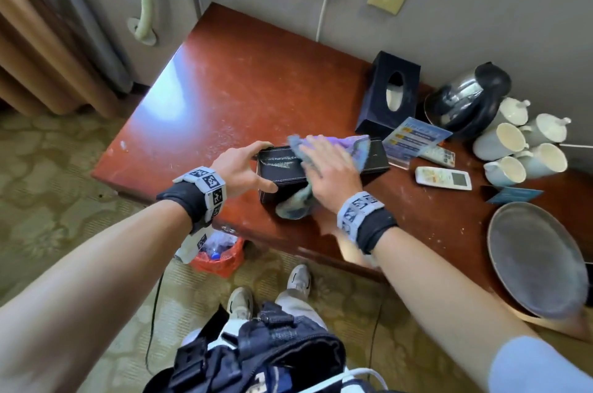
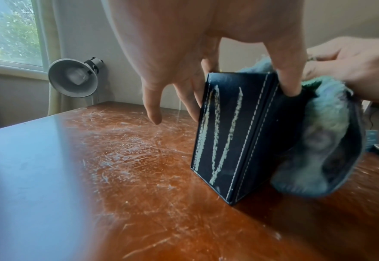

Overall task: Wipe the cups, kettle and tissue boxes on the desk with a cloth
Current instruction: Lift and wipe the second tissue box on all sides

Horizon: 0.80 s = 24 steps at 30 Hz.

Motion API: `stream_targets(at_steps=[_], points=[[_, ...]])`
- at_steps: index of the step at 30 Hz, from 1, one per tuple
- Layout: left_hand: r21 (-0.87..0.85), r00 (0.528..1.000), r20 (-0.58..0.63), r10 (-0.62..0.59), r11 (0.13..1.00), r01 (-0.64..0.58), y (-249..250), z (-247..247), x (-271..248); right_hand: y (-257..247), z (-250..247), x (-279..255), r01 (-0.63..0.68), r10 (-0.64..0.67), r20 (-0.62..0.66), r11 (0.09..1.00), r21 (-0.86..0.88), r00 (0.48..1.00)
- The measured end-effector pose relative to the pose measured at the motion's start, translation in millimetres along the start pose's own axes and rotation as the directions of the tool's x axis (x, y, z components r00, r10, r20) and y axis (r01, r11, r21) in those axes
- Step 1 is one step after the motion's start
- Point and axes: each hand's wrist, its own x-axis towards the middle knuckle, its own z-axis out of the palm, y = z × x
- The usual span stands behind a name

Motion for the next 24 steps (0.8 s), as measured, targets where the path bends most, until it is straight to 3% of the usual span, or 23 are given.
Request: stream_targets(at_steps=[2,4,7,8,10,11,13,15,18,21,24], points=[[-0.023,1.0,0.0,-0.011,1.0,0.011,-2.1,0.6,1.0,44.2,-20.7,-5.5,-0.164,0.164,-0.071,0.986,0.012,0.984],[-0.034,1.0,-0.018,-0.005,0.999,0.004,-4.0,2.4,1.4,73.3,-38.9,-17.7,-0.38,0.383,-0.039,0.922,0.079,0.923],[-0.052,1.0,-0.023,0.0,0.999,-0.001,-2.6,4.9,1.2,72.1,-38.0,-18.3,-0.523,0.526,-0.047,0.85,0.067,0.849],[-0.063,1.0,-0.022,-0.007,0.998,0.006,-3.6,5.8,1.9,59.6,-35.3,-14.7,-0.522,0.524,-0.111,0.851,0.05,0.844],[-0.071,1.0,-0.028,-0.006,0.997,0.004,-5.7,4.9,2.8,21.4,-23.2,-8.9,-0.348,0.347,-0.221,0.937,0.035,0.911],[-0.063,0.999,-0.032,0.004,0.998,-0.006,-5.3,5.2,3.5,1.4,-13.3,-8.4,-0.236,0.236,-0.211,0.971,0.029,0.949],[-0.036,0.999,-0.04,0.019,0.999,-0.021,-4.9,6.6,3.6,-38.2,0.7,-9.2,-0.177,0.19,-0.085,0.975,0.134,0.978],[-0.037,0.999,-0.043,0.013,0.999,-0.015,-6.1,6.8,2.4,-50.5,8.1,-12.3,-0.18,0.186,-0.012,0.961,0.211,0.982],[-0.107,1.0,-0.025,0.0,0.994,-0.003,-4.9,3.4,2.6,-14.9,-12.0,-17.5,-0.237,0.222,0.103,0.955,0.175,0.97],[-0.086,1.0,-0.012,-0.012,0.996,0.011,-4.3,2.8,4.0,42.4,-32.0,-17.6,-0.349,0.344,0.056,0.924,0.16,0.937],[-0.157,1.0,-0.006,-0.017,0.987,0.016,-5.5,6.5,1.3,55.6,-36.1,-13.3,-0.422,0.421,0.033,0.899,0.116,0.907]])
